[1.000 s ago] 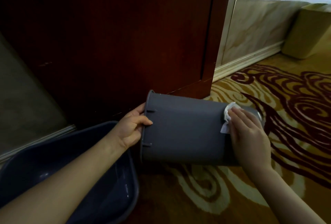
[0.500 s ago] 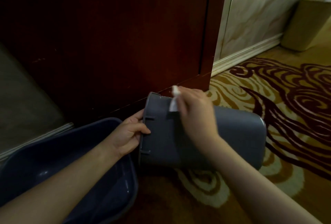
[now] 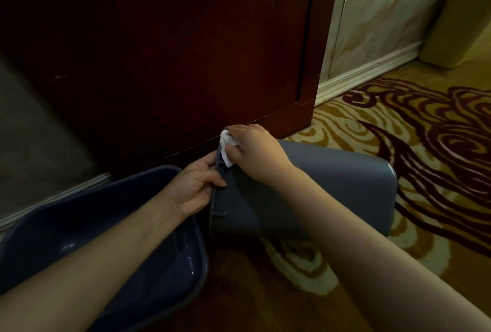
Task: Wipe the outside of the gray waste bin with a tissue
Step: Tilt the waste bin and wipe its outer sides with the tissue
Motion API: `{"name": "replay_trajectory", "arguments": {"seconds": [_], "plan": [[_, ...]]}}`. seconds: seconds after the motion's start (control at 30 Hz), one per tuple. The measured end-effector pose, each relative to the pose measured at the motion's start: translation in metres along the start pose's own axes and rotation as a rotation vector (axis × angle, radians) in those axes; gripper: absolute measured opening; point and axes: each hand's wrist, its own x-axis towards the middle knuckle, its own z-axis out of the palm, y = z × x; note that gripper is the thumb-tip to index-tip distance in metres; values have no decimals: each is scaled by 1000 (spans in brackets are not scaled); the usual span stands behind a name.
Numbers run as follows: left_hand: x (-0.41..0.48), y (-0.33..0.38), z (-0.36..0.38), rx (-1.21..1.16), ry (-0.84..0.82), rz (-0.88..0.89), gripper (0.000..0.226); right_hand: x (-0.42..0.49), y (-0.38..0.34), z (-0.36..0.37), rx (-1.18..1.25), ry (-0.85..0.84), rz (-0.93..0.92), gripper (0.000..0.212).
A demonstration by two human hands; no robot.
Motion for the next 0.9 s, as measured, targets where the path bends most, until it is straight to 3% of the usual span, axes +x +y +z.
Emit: {"name": "replay_trajectory", "arguments": {"seconds": [0.13, 0.2, 0.27, 0.4, 0.73, 0.8, 0.9], "plan": [[2, 1, 0, -7, 6, -10, 66, 3, 0, -2, 102, -17, 34, 25], [3, 1, -1, -31, -2, -9, 65, 2, -2, 1, 88, 9, 48, 33], [4, 2, -2, -54, -6, -2, 64, 0, -4, 6, 94, 101, 87, 40], [7, 0, -4, -53, -22, -9, 62, 1, -5, 12, 173, 284, 220, 24], [9, -1, -7, -78, -49, -12, 64, -8, 22, -6, 17, 247, 366, 25], [11, 0, -6, -69, -50, -8, 61, -23, 27, -9, -38, 310, 329, 22], [14, 3, -5, -81, -61, 3, 48, -59, 27, -2, -105, 433, 122, 23]]}}
